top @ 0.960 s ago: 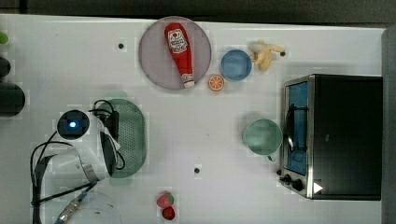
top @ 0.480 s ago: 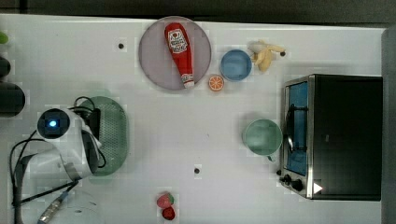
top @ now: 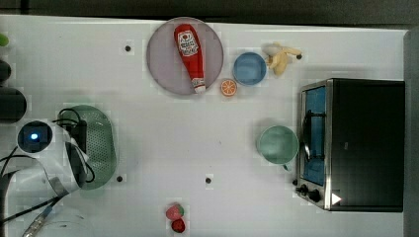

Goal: Drag strainer right to left.

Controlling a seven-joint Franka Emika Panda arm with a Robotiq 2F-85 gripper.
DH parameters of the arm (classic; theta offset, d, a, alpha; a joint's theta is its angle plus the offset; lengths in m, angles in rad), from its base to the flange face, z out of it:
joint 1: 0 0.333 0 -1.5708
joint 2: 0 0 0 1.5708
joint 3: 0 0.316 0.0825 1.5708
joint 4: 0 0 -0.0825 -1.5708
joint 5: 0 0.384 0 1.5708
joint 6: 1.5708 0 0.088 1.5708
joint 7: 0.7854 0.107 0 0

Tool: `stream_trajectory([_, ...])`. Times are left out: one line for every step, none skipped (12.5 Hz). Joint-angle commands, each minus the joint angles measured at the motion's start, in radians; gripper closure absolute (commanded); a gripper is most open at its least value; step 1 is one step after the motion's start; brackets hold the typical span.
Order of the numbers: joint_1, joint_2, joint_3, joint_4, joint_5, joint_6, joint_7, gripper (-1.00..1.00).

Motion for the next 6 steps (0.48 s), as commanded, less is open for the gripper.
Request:
stream_trajectory([0.014, 0.002, -0.016, 0.035, -0.004, 0.02, 0.061, -1.0])
stream_trajectory([0.014, -0.019, -0.024, 0.03, -0.007, -0.008, 0.035, -1.0])
stream_trajectory([0.013, -0.054, -0.036, 0.025, -0.022, -0.055, -0.027, -1.0])
stream_trajectory([0.012, -0.104, -0.058, 0.018, -0.048, -0.109, -0.1, -1.0])
stream_trajectory([0.012, -0.162, -0.088, 0.017, -0.083, -0.162, -0.189, -1.0])
stream_trajectory([0.01, -0.225, -0.127, 0.017, -0.109, -0.217, -0.277, -1.0])
